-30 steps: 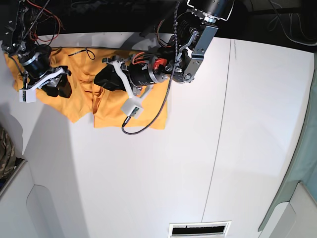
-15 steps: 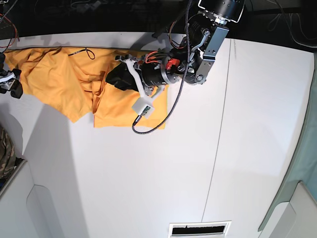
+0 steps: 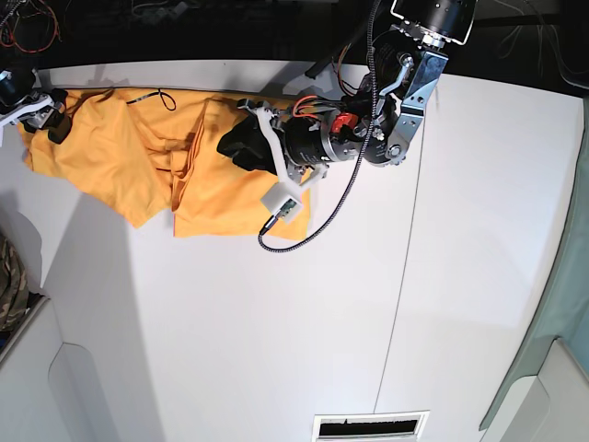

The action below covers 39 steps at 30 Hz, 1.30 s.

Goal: Layout the t-shirt on the table in an organized manner, then fold the t-shirt properly

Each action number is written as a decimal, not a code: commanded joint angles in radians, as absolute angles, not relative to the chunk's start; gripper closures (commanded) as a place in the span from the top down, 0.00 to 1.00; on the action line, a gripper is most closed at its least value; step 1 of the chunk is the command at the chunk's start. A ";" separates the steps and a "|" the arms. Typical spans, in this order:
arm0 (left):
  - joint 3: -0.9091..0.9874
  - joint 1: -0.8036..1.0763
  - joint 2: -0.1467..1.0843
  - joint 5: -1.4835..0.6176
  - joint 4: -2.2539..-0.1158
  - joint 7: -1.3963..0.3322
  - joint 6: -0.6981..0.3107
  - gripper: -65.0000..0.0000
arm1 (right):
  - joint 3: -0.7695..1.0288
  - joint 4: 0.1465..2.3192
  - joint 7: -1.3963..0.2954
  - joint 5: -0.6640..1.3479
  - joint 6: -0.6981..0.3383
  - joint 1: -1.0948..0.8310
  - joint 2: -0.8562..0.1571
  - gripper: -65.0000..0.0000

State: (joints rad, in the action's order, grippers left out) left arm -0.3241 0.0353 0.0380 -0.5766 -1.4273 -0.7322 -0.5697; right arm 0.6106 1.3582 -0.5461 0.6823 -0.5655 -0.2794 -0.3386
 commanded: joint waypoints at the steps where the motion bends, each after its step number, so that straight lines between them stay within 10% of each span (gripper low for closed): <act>1: -0.326 0.020 0.033 -0.601 -1.444 -0.706 -0.592 0.41 | 0.619 1.372 -0.513 0.687 -0.576 -0.274 -0.360 0.62; 7: -0.326 0.020 0.062 -0.596 -1.444 -0.695 -0.591 0.41 | 0.619 1.372 -0.493 0.682 -0.573 -0.257 -0.363 0.61; 20: -0.326 0.023 0.081 -0.582 -1.444 -0.684 -0.591 0.41 | 0.608 1.349 -0.473 0.651 -0.573 -0.208 -0.368 0.00; 35: -0.326 0.101 0.084 -0.535 -1.444 -0.677 -0.591 0.41 | 0.607 1.277 -0.447 0.467 -0.546 0.023 -0.369 0.01; 39: -0.326 0.107 0.084 -0.514 -1.444 -0.677 -0.591 0.41 | 0.607 1.174 -0.365 0.461 -0.542 0.041 -0.375 0.37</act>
